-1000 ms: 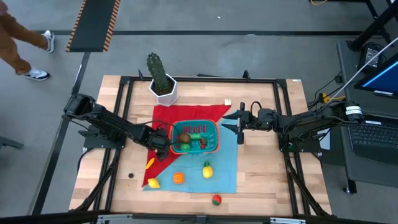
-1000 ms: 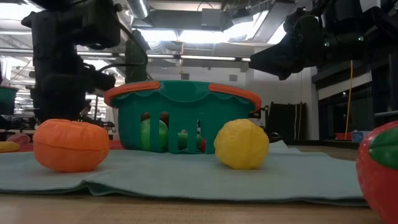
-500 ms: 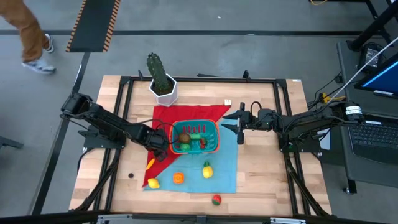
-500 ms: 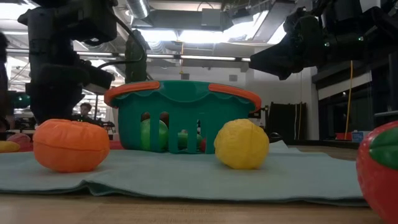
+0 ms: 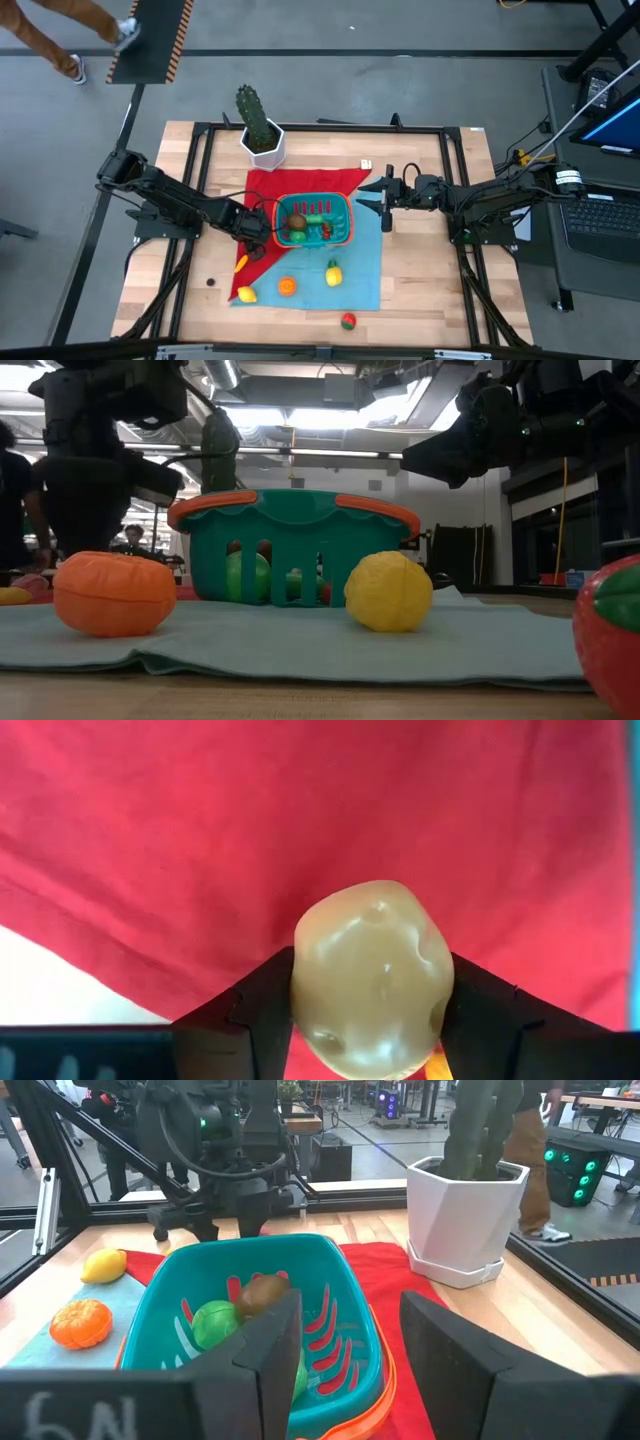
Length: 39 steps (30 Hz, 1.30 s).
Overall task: Build produce basket
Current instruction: Put the light brown potato into the blue basket
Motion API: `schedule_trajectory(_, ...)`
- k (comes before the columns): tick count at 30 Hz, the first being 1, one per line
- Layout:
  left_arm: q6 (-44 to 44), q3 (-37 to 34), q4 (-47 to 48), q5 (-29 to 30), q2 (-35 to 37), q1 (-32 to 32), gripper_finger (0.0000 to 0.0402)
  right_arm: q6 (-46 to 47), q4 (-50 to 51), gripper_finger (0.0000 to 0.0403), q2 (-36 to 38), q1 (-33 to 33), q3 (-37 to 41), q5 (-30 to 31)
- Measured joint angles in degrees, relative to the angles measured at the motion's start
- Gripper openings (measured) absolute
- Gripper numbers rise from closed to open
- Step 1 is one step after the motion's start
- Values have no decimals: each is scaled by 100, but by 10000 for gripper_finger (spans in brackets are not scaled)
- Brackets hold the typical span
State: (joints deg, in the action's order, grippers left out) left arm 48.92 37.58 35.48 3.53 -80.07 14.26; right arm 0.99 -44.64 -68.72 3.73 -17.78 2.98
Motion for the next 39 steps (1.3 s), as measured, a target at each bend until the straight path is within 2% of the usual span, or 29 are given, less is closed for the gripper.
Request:
schedule_trajectory(5, -140, 5, 274, 7, 561, 0, 188, 0, 22, 173, 1, 0, 0, 0)
schedule_trajectory(12, -550, 9, 461, 706, 1831, 0, 189, -2, 33, 173, 0, 0, 0, 0)
schedule_trajectory(16, -1059, 9, 459, 1189, 2463, 0, 189, -2, 35, 173, -1, 0, 0, 0)
schedule_trajectory(21, -1754, 9, 312, 1435, 3080, 0, 189, -2, 37, 173, 0, 0, 0, 0)
schedule_trajectory(27, -3127, 9, -592, 1515, 3560, 0, 189, -4, 37, 173, -1, 1, 0, 0)
schedule_trajectory(29, -3738, -95, -1216, 1461, 3609, 0, 189, -4, 37, 173, 1, 0, 0, 0)
schedule_trajectory(32, -4425, -410, -2057, 937, 3626, -28, 189, -4, 37, 173, 1, 0, 0, 0)
schedule_trajectory(34, -4632, -603, -2514, 605, 3630, -87, 189, -4, 38, 173, 1, 0, 0, 0)
schedule_trajectory(39, -4913, -1004, -3361, 235, 3631, -306, 189, -4, 42, 173, 1, 0, 0, -2)
